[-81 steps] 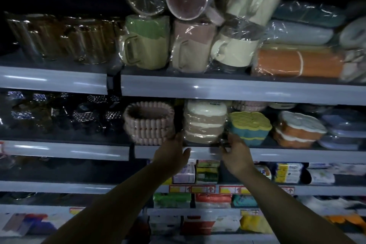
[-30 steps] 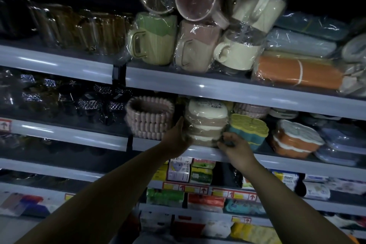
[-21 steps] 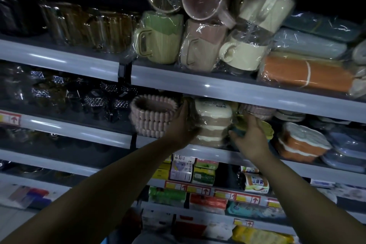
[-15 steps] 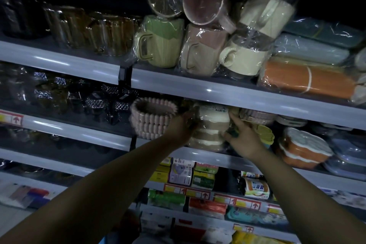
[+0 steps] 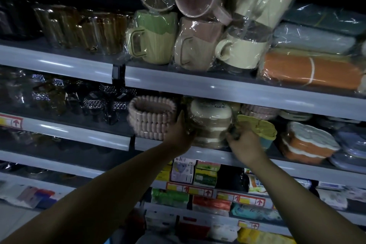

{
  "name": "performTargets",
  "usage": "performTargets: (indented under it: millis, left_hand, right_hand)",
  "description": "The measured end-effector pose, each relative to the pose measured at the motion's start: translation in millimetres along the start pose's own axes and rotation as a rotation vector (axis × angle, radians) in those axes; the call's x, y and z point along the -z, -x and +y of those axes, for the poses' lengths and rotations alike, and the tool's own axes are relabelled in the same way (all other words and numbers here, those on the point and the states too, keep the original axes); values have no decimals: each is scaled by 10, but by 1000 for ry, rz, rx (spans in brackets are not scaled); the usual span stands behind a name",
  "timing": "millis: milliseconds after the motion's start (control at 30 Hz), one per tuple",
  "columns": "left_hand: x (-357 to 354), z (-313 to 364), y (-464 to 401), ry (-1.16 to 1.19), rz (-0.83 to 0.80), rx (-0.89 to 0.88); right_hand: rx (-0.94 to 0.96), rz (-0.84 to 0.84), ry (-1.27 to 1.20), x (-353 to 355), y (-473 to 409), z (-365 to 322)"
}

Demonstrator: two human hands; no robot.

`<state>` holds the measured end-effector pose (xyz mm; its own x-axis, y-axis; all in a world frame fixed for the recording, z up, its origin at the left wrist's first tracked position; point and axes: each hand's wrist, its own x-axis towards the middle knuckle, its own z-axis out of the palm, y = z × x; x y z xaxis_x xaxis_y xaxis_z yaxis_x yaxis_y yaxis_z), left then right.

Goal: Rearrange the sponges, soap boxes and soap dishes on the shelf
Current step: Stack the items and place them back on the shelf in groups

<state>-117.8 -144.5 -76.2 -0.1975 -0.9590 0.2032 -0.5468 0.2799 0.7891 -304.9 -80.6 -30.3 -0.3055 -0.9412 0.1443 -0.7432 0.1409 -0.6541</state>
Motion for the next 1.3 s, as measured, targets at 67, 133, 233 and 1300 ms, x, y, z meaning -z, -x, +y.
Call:
performTargets:
  millis: [67,133,233,1300]
  left_hand:
    - [-1,-40,-33,41,-68,30]
    - [1,-86,-84,92,-103,64]
    - [23,-83,-116,94,-155,84]
    - [-35,-181,72,88,-101,-50]
  right_hand:
    - [-2,-77,-22,-47,-3,24]
    - [-5,-102,-90,-84,-28,34]
    - [-55,-117,-261,-113,-12,17]
    - [-163,-137,-200,-281,-93,72]
